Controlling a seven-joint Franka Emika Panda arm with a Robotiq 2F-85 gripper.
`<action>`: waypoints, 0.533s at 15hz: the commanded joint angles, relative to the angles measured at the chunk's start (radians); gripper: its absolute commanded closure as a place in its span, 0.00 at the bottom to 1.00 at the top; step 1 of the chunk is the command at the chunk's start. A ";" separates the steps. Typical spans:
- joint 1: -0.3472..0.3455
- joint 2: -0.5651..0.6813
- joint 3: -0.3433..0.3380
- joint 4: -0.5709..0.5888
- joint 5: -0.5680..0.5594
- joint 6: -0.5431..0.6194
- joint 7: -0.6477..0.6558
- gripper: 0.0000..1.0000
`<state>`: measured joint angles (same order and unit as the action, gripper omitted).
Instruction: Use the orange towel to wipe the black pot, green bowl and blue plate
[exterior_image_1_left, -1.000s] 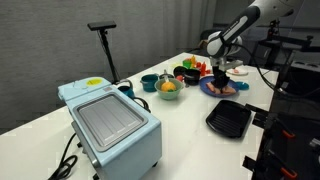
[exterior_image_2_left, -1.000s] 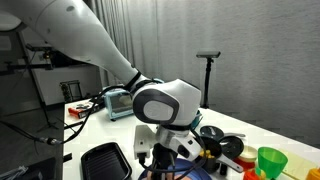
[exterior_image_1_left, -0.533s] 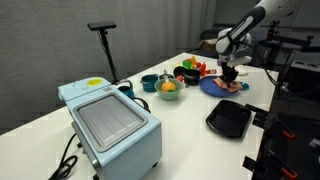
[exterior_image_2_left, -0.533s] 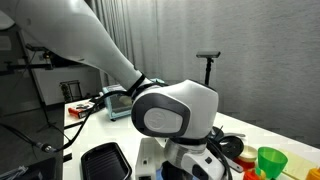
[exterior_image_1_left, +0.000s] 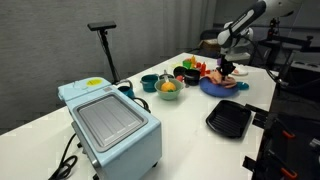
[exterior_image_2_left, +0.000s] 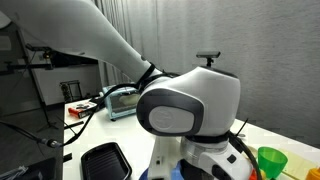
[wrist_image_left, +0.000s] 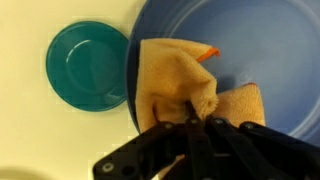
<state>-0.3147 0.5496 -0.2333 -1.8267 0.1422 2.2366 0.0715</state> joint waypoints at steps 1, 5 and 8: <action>-0.012 -0.008 0.038 0.005 0.054 0.063 -0.013 0.99; 0.000 -0.022 0.086 -0.025 0.091 0.131 -0.033 0.99; 0.009 -0.040 0.127 -0.057 0.109 0.171 -0.057 0.99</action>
<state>-0.3109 0.5469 -0.1378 -1.8349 0.2093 2.3629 0.0644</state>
